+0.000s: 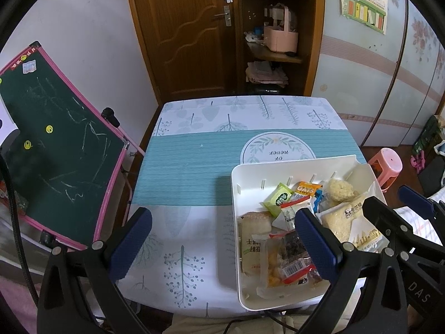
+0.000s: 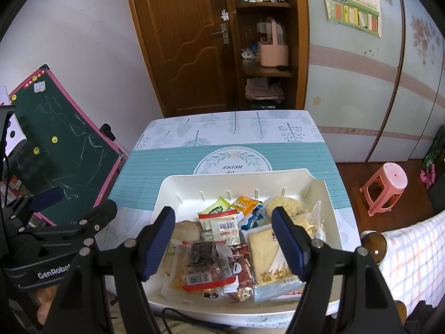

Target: Organize snacks

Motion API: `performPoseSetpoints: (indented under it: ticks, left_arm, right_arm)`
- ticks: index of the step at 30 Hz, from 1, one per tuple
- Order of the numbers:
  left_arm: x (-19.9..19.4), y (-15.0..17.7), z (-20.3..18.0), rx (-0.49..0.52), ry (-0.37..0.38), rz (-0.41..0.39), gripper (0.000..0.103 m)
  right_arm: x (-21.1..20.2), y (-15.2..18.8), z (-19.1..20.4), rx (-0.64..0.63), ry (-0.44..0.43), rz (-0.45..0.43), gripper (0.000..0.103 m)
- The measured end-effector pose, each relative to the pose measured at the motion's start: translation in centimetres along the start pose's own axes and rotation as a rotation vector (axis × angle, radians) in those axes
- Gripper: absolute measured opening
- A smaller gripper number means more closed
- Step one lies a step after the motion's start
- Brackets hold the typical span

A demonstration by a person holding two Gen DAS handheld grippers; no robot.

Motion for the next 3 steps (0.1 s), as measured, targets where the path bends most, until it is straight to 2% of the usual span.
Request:
performPoseSetpoints:
  ticks: [3]
  left_arm:
    - [-0.12, -0.03, 0.10, 0.000, 0.000, 0.001, 0.102]
  right_arm:
    - [0.00, -0.03, 0.10, 0.000, -0.001, -0.001, 0.073]
Point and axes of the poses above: each gripper's, at about its wrist camera, not at the fingertips, and x roughly the way its jaws point, z to its left, y to its underside, the point moved 6 cm from there along x, roughly the way its jaws point, and after that the axes turned 11 degrees about y, right-handed, at the moved point
